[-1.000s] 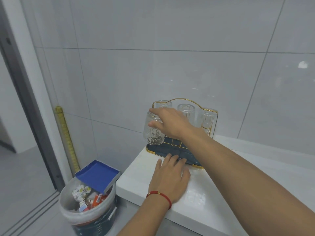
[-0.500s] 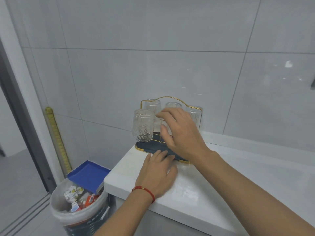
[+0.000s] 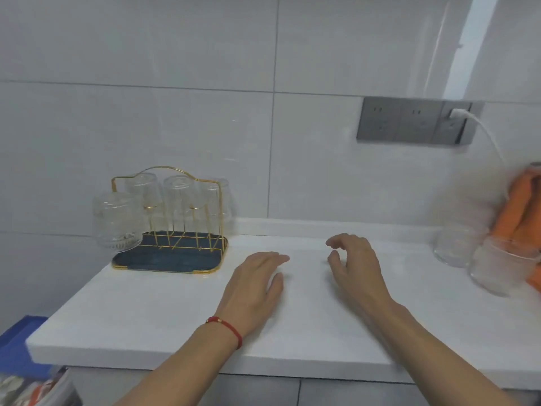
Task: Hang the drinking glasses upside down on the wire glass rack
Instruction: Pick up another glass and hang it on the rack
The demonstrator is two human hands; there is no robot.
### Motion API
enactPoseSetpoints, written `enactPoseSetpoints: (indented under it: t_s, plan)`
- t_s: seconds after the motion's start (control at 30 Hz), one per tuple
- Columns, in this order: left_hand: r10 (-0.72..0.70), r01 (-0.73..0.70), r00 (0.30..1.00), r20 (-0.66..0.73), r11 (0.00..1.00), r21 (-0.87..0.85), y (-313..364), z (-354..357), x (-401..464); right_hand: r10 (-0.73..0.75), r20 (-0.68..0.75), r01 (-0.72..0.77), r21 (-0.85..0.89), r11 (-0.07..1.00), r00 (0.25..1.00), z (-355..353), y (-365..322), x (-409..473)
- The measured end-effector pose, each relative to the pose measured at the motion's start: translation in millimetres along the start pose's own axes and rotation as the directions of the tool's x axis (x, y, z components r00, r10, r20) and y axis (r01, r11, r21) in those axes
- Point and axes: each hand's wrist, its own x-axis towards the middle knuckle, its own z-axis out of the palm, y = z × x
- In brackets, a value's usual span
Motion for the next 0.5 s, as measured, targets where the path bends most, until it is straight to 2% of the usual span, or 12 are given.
enactPoseSetpoints:
  t_s: [0.07,0.13,0.2,0.27,0.37,0.43,0.5]
  plan:
    - [0.014,-0.013,1.0,0.017,0.997,-0.073,34.4,32.8,21.9,0.104,-0.104,-0.108,-0.031,0.994,0.989,-23.3,20.1,-0.6]
    - [0.034,-0.029,0.998,0.059,0.996,-0.081,62.6,62.8,37.3,0.222,-0.27,-0.233,-0.01,0.972,0.937,-46.6,40.9,-6.2]
    - [0.062,-0.058,0.995,0.082,0.997,-0.049,83.9,87.0,44.4,0.342,-0.469,-0.35,0.074,0.934,0.814,-65.6,60.5,-14.7]
    - [0.12,-0.126,0.985,0.124,0.991,0.039,96.9,106.5,43.3,0.446,-0.587,-0.451,0.149,0.88,0.676,-79.7,78.8,-22.3]
    - [0.19,-0.216,0.963,0.193,0.968,0.125,97.9,120.8,40.8,0.558,-0.622,-0.589,0.185,0.786,0.55,-94.1,105.7,-24.6]
    - [0.164,-0.182,0.97,0.178,0.979,0.092,94.1,121.1,42.3,0.616,-0.626,-0.664,0.201,0.72,0.479,-102.3,122.3,-17.8]
    - [0.146,-0.157,0.976,0.162,0.986,0.061,94.4,119.6,42.7,0.658,-0.613,-0.709,0.214,0.672,0.438,-108.2,138.6,-7.4]
